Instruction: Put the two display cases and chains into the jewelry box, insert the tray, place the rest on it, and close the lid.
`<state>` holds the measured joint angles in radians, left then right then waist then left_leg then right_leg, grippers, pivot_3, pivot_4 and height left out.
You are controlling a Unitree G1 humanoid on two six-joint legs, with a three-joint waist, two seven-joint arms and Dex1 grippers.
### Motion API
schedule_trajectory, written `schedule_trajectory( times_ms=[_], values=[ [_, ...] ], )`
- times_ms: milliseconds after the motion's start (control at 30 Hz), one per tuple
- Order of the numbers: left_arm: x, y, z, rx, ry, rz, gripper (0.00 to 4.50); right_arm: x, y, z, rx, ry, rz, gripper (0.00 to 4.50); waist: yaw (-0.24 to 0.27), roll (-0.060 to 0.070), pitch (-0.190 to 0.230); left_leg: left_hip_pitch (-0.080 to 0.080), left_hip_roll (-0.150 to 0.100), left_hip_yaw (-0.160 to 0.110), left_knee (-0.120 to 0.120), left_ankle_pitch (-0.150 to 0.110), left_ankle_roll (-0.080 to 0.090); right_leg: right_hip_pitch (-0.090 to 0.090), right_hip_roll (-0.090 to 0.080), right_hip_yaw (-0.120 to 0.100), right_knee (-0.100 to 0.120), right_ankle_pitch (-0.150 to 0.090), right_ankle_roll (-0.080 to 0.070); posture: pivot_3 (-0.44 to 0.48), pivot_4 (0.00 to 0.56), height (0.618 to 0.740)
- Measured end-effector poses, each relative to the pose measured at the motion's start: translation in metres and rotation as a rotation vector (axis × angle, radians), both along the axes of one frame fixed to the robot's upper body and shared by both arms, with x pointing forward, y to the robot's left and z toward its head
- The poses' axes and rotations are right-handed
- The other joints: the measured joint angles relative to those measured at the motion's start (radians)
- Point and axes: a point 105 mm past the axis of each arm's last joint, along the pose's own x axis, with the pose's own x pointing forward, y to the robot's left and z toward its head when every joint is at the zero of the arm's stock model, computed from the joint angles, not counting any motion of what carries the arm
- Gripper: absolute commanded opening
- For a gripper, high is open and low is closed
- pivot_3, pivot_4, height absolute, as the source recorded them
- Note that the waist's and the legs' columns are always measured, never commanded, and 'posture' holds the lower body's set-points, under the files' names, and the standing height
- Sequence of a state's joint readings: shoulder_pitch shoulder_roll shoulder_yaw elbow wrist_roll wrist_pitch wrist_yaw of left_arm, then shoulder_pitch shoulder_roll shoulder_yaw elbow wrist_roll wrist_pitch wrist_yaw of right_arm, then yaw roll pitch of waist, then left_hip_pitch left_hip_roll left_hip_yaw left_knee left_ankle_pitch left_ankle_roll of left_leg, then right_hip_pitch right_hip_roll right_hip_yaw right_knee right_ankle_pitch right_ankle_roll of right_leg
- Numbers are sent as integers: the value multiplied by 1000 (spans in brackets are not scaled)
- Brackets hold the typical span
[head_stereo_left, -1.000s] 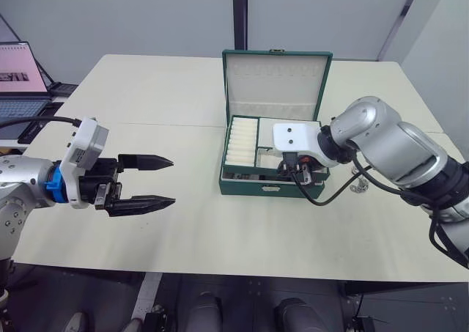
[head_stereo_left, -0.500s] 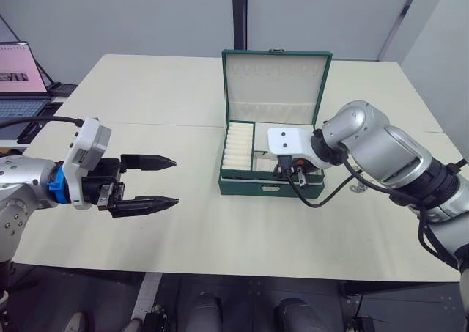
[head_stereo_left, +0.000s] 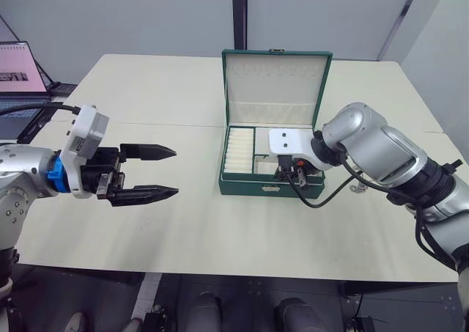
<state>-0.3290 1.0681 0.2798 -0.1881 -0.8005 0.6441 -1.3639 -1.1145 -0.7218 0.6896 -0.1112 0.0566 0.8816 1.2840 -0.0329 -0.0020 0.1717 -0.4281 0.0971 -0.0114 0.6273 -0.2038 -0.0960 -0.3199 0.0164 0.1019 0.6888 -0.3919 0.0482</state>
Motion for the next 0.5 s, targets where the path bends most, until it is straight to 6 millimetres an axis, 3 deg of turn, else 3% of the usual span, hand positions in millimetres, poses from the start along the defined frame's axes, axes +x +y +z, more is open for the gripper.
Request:
schedule_trajectory(
  times_ms=[500],
  values=[
    [0,0,-1,-1,6,-2,4500,1,4,0,11,-12,-5,6,-1,0,0,0,0,0,0,0,0,0,0,0,0,0,0,0,150,740]
  ],
)
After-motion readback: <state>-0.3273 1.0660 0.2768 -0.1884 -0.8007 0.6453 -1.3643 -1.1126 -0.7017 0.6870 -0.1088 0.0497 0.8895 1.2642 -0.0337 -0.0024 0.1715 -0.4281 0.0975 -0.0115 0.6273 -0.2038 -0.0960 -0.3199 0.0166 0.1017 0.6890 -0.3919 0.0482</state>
